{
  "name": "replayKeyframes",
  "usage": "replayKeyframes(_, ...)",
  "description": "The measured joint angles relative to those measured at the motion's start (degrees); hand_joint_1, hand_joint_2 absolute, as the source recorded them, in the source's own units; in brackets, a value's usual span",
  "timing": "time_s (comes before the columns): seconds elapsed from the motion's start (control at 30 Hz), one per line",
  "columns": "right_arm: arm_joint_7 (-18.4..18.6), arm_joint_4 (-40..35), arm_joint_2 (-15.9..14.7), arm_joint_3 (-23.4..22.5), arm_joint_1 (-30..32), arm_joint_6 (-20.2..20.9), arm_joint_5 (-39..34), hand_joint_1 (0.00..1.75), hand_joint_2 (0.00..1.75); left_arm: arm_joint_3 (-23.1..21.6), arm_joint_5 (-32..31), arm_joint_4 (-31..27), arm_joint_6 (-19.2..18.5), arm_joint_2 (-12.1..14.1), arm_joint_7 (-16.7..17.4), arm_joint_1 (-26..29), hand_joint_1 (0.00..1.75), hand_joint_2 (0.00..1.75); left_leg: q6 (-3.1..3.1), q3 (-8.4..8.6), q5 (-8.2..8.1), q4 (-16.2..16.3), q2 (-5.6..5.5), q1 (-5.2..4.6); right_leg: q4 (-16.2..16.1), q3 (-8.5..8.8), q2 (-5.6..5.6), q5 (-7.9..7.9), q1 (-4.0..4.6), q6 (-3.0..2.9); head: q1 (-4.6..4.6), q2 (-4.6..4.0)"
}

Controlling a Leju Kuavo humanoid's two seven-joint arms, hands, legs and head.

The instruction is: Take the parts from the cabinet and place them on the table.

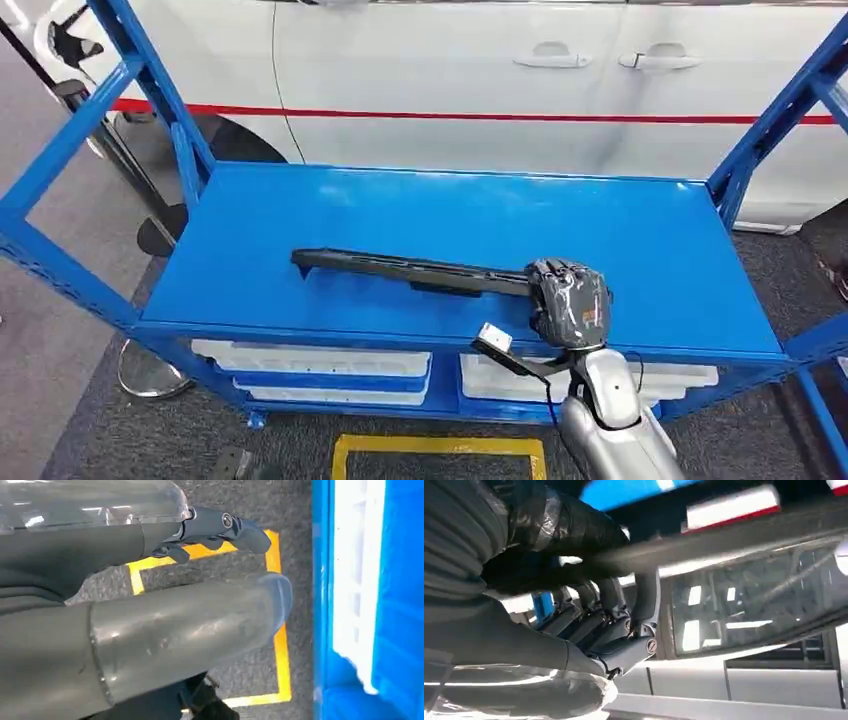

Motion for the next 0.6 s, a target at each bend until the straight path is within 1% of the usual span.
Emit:
replayKeyframes(0.03, -0.06, -0.13, -0.04, -0.13, 0.16, -0.06, -0.34, 1.75, 1.75, 0.02, 0.41, -0.06, 0.26, 0.00, -0.15, 0.02, 0.00, 0.00, 0.05, -0.05, -0.04, 0.09, 0.00, -0.07, 3.23, -1.68, -0.01, -0.88, -0.02, 0.09, 0.00, 0.00)
replayKeyframes(0.07, -0.24, -0.39, -0.06, -0.26, 0.26, -0.11, -0.76, 1.75, 1.75, 0.02, 0.76, -0.09, 0.41, 0.00, -0.26, 0.07, 0.00, 0.00, 0.06, -0.07, -0.08, 0.23, -0.03, -0.07, 3.92, -2.09, -0.01, -0.40, -0.02, 0.17, 0.00, 0.00)
replayKeyframes(0.1, -0.44, -0.81, -0.06, -0.35, 0.28, -0.13, -1.00, 1.75, 1.75, 0.02, 0.81, -0.11, 0.50, 0.00, -0.33, 0.07, 0.00, 0.00, 0.00, -0.06, -0.25, 0.45, -0.07, -0.05, 1.87, -1.14, -0.03, 1.45, -0.06, 0.17, 0.02, 0.00)
replayKeyframes(0.13, -0.55, -1.20, -0.06, -0.44, 0.26, -0.13, -1.05, 1.75, 1.75, 0.02, 0.81, -0.13, 0.52, 0.00, -0.39, 0.07, 0.00, 0.00, -0.13, -0.05, -0.41, 0.69, -0.11, -0.02, -1.02, 0.35, -0.06, 3.27, -0.09, 0.15, -0.02, 0.00)
replayKeyframes(0.17, -0.59, -1.58, -0.06, -0.52, 0.21, -0.13, -1.09, 1.75, 1.75, 0.02, 0.83, -0.26, 0.57, 0.00, -0.41, 0.07, 0.00, 0.00, -0.29, -0.01, -0.76, 1.12, -0.16, 0.04, -6.46, 3.19, -0.12, 6.00, -0.11, 0.04, 0.00, 0.00)
replayKeyframes(0.2, -1.30, -2.07, -0.06, -0.63, 0.20, -0.15, -1.59, 1.75, 1.75, 0.02, 0.79, -0.46, 1.13, -0.02, -0.54, 0.07, 0.00, 0.00, -0.62, -0.05, -1.16, 1.67, -0.18, 0.05, -11.05, 5.25, -0.22, 6.90, -0.11, -0.12, 0.00, 0.00)
replayKeyframes(0.23, -2.74, -2.54, 0.02, -0.85, 0.25, -0.20, -2.45, 1.75, 1.75, 0.02, 0.61, -0.55, 2.23, -0.02, -0.92, -0.02, 0.00, 0.00, -1.02, -0.58, -1.50, 2.20, -0.25, -0.40, -11.33, 5.57, -0.19, 6.05, 0.06, -0.32, 0.02, 0.00)
replayKeyframes(0.27, -4.36, -3.71, 0.37, -1.37, 0.52, -0.26, -3.25, 1.75, 1.75, 0.02, 0.26, -0.65, 3.21, -0.02, -1.13, 0.07, 0.00, 0.00, -1.24, -0.76, -1.57, 2.27, -0.29, -0.41, -11.16, 5.24, -0.07, 6.21, 0.05, -0.65, -0.07, 0.00)
replayKeyframes(0.3, -5.60, -4.55, 0.64, -1.99, 0.75, -0.35, -3.72, 1.75, 1.75, 0.02, 0.24, -0.81, 3.87, -0.02, -1.29, 0.23, 0.00, 0.00, -1.45, -0.71, -1.54, 2.26, -0.25, -0.43, -11.20, 5.10, -0.04, 6.15, 0.14, -0.85, -0.02, 0.00)
replayKeyframes(0.33, -6.25, -5.42, 0.68, -2.69, 0.74, -0.37, -4.15, 1.75, 1.75, 0.02, 0.15, -0.96, 4.35, -0.02, -1.42, 0.35, 0.00, 0.00, -1.61, -0.67, -1.49, 2.11, -0.25, -0.43, -11.19, 5.10, 0.04, 6.12, 0.27, -1.09, -0.04, 0.00)
replayKeyframes(0.37, -6.36, -6.44, 0.96, -3.08, 0.67, -0.42, -4.37, 1.75, 1.75, 0.02, 0.13, -1.05, 4.61, -0.02, -1.44, 0.39, 0.00, 0.00, -1.80, -0.62, -1.62, 2.15, -0.25, -0.40, -11.38, 5.14, 0.04, 6.23, 0.13, -1.44, -0.02, 0.00)
replayKeyframes(0.4, -6.47, -7.12, 1.09, -3.26, 0.68, -0.44, -4.61, 1.75, 1.75, 0.02, 0.11, -1.22, 4.68, 0.02, -1.46, 0.42, 0.00, 0.00, -2.09, -0.74, -2.17, 2.64, -0.19, -0.32, -11.59, 5.40, -0.10, 6.32, -0.16, -1.71, -0.04, 0.00)
replayKeyframes(0.43, -7.02, -7.92, 1.20, -3.52, 0.67, -0.50, -4.94, 1.75, 1.75, 0.00, 0.11, -1.44, 4.81, -0.06, -1.53, 0.43, 0.00, 0.00, -2.47, -1.45, -3.51, 4.53, -0.17, -0.25, -11.66, 5.55, -0.09, 6.22, -0.20, -1.92, -0.04, 0.00)
replayKeyframes(0.47, -8.58, -8.89, 1.59, -4.02, 0.71, -0.50, -5.46, 1.75, 1.75, 0.00, 0.07, -1.53, 4.94, -0.09, -1.62, 0.42, 0.00, 0.00, -2.83, -3.18, -5.63, 8.22, -0.17, -0.05, -11.66, 5.59, -0.18, 6.14, -0.16, -2.12, -0.07, 0.00)
replayKeyframes(0.5, -11.37, -9.94, 2.33, -4.71, 0.84, -0.50, -6.27, 1.75, 1.75, 0.00, 0.06, -1.55, 5.22, -0.09, -1.66, 0.53, 0.00, 0.00, -3.09, -5.27, -7.62, 12.54, -0.17, 0.13, -11.66, 5.60, -0.20, 6.09, -0.04, -2.20, -0.07, 0.00)
replayKeyframes(0.53, -14.75, -11.37, 3.41, -5.67, 1.02, -0.50, -7.20, 1.75, 1.75, 0.00, 0.04, -1.55, 5.42, -0.09, -1.88, 0.87, 0.00, 0.00, -3.24, -7.46, -9.24, 16.83, -0.17, 0.20, -11.64, 5.59, -0.19, 6.02, 0.07, -2.32, -0.04, 0.00)
replayKeyframes(0.57, -18.27, -13.38, 4.80, -6.96, 1.37, -0.52, -8.28, 1.75, 1.75, 0.00, -0.11, -1.64, 5.59, -0.09, -2.03, 1.30, 0.00, 0.00, -3.28, -8.84, -9.58, 19.33, -0.17, 0.21, -11.63, 5.63, -0.17, 5.96, 0.10, -2.39, -0.07, 0.00)
replayKeyframes(0.6, -21.58, -15.66, 6.34, -8.33, 1.69, -0.55, -9.40, 1.75, 1.75, 0.04, -0.26, -1.75, 5.81, -0.09, -2.12, 1.82, 0.00, 0.00, -3.23, -8.94, -8.33, 19.02, -0.17, 0.21, -11.62, 5.72, -0.09, 5.89, 0.12, -2.42, -0.07, 0.00)
